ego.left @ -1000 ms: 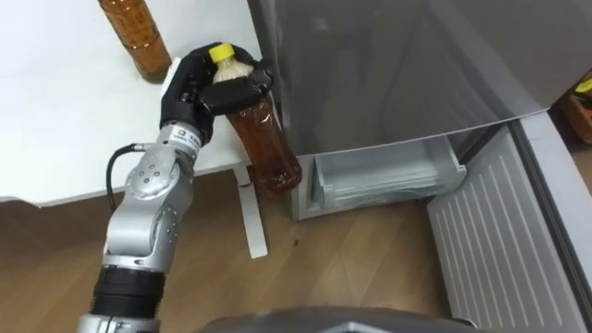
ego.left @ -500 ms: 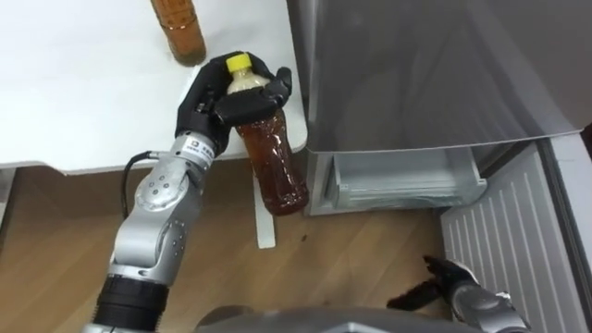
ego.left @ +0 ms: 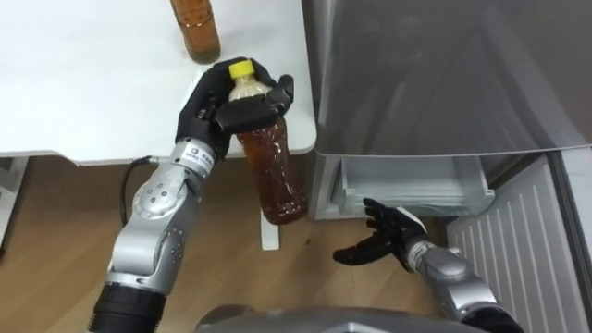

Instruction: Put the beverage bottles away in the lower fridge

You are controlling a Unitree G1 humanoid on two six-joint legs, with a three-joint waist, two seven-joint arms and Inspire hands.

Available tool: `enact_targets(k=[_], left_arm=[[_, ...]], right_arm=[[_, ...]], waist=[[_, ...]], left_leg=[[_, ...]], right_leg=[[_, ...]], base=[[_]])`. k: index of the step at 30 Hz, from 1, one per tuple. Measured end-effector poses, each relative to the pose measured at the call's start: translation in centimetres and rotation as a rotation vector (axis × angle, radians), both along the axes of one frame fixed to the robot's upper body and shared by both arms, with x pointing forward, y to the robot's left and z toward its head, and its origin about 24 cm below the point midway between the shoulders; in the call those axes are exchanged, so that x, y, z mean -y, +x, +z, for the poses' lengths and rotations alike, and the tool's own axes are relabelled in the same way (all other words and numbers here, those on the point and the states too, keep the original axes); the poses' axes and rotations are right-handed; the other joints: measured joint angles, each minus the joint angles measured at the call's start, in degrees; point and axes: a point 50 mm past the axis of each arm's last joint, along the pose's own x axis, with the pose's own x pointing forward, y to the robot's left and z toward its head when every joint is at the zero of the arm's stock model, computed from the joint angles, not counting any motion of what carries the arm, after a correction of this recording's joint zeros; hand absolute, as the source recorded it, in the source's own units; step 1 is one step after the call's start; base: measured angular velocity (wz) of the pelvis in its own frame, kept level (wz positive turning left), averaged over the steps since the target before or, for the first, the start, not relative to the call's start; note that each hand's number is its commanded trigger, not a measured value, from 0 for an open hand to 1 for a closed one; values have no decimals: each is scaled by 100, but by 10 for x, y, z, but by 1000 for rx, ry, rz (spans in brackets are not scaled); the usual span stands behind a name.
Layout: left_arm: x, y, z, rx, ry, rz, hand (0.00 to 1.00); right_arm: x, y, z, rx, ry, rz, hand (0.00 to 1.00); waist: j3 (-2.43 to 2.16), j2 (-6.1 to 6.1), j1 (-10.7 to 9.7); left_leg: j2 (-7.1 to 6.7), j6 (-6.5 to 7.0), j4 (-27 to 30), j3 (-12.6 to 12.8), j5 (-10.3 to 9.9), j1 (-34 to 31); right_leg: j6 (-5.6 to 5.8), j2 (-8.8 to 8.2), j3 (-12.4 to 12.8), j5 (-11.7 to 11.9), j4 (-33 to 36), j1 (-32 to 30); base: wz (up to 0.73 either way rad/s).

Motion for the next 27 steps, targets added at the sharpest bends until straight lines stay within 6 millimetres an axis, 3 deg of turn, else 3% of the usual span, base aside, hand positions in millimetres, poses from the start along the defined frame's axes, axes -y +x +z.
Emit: enact_targets(k=[7, 17, 20, 24, 27], left_arm=[[-3, -7, 0, 4, 18, -46, 100], [-2, -7, 10, 67, 106, -75, 100], [-2, -7, 10, 69, 112, -88, 100], [-2, -7, 11, 79, 112, -90, 100], [1, -7, 11, 81, 112, -100, 100]], right_arm=[[-17, 15, 21, 86, 105, 150, 0], [-30, 16, 29, 83, 203, 290, 0], [-33, 17, 32, 87, 227, 321, 0], [-43, 11, 31, 56, 263, 398, 0], [-48, 8, 30, 36, 291, 445, 0]], waist=[[0, 7, 35], [19, 111, 19], [27, 85, 27], [80, -19, 46], [67, -62, 72]], left_leg=[[8, 1, 159, -106, -3, -252], [-4, -2, 152, -211, -1, -263], [-12, -1, 146, -227, -1, -262], [-17, -1, 156, -266, -1, -304], [-23, 0, 193, -278, -2, -370]], right_leg=[[-13, 21, -25, 8, 3, -141], [-13, 27, -144, 8, 3, -109], [-13, 22, -162, 8, 3, -103], [-13, 20, -211, 8, 8, -119], [-13, 15, -224, 9, 10, -158]], base=[[8], [4], [1], [5], [3]])
